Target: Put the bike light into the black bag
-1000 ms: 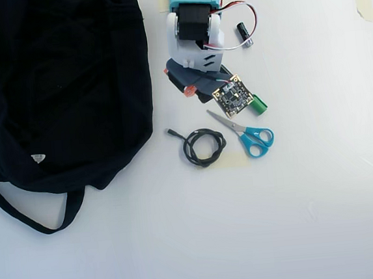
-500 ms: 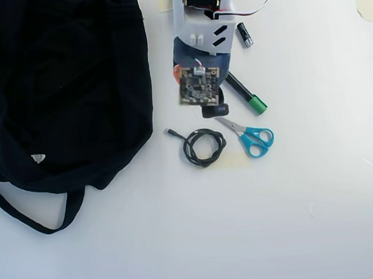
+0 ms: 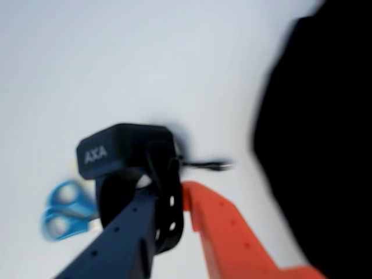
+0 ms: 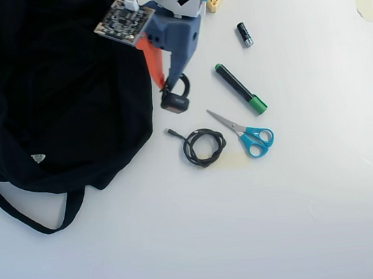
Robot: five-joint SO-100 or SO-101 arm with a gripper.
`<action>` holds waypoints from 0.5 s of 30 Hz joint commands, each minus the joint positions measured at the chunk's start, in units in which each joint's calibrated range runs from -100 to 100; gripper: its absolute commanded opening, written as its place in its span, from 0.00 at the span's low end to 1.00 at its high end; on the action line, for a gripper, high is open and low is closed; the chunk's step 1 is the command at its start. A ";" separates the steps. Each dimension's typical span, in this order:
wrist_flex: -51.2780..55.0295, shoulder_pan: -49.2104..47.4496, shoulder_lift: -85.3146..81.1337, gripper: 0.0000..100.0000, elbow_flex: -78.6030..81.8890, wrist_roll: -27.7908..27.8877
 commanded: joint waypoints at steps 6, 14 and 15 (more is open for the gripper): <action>-1.08 16.09 -2.70 0.02 -1.93 4.62; -11.24 34.27 0.21 0.02 -0.22 6.77; -13.22 36.66 1.54 0.02 0.94 6.77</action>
